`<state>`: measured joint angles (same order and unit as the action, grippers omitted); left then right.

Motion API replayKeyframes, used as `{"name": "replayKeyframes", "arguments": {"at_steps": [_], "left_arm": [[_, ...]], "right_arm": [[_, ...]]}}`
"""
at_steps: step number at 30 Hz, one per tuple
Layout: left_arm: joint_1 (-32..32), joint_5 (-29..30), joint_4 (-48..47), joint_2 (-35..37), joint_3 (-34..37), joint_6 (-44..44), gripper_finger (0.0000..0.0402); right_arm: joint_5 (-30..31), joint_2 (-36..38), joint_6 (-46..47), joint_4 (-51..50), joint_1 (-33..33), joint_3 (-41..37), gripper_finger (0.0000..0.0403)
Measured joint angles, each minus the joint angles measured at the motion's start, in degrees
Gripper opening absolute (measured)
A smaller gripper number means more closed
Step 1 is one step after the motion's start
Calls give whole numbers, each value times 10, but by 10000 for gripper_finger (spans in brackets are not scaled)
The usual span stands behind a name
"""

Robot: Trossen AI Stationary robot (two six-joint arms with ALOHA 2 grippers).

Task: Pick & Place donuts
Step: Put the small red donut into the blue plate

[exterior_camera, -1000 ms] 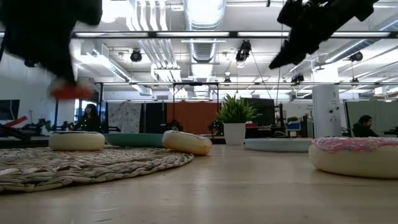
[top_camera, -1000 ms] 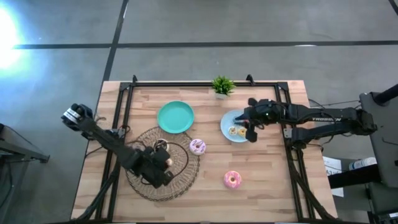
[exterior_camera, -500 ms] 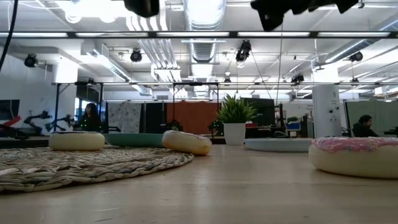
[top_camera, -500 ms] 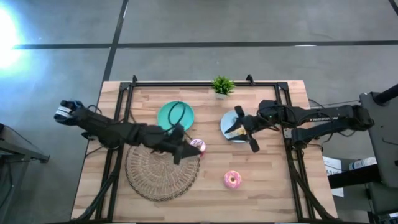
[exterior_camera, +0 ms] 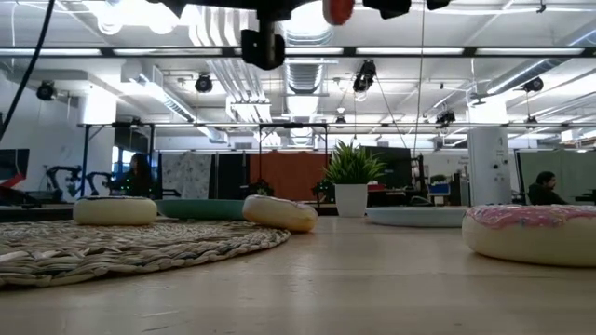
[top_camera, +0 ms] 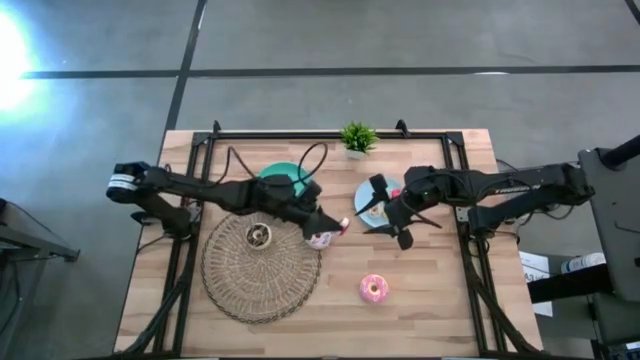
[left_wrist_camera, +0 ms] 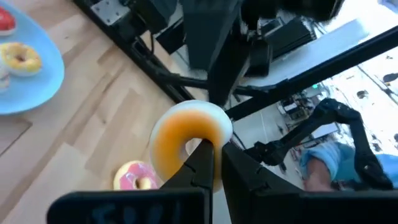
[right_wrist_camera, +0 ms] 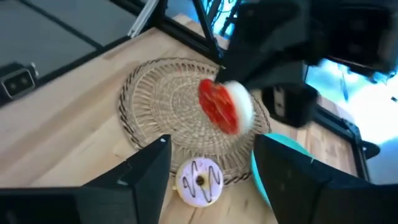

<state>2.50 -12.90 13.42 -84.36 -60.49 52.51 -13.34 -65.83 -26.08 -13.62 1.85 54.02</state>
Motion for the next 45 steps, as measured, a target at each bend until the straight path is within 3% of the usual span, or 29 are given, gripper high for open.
{"name": "replayKeyframes", "arguments": {"at_steps": [7, 18, 33, 37, 45], "left_arm": [[-23, -65, -17, -47, -49, -11, 0], [-27, -76, -45, -58, -66, -42, 0], [-28, -75, -47, -58, -60, -42, 0], [-28, -47, -46, -58, -60, -40, 2], [-29, 10, -58, -57, -60, -39, 74]], "right_arm": [[2, -50, -33, -40, 5, 58, 228], [16, -109, -35, -141, 5, 132, 209], [18, -109, -21, -149, 5, 133, 102], [19, -109, -11, -153, 5, 133, 68], [21, -109, 35, -186, 5, 132, 21]]}}
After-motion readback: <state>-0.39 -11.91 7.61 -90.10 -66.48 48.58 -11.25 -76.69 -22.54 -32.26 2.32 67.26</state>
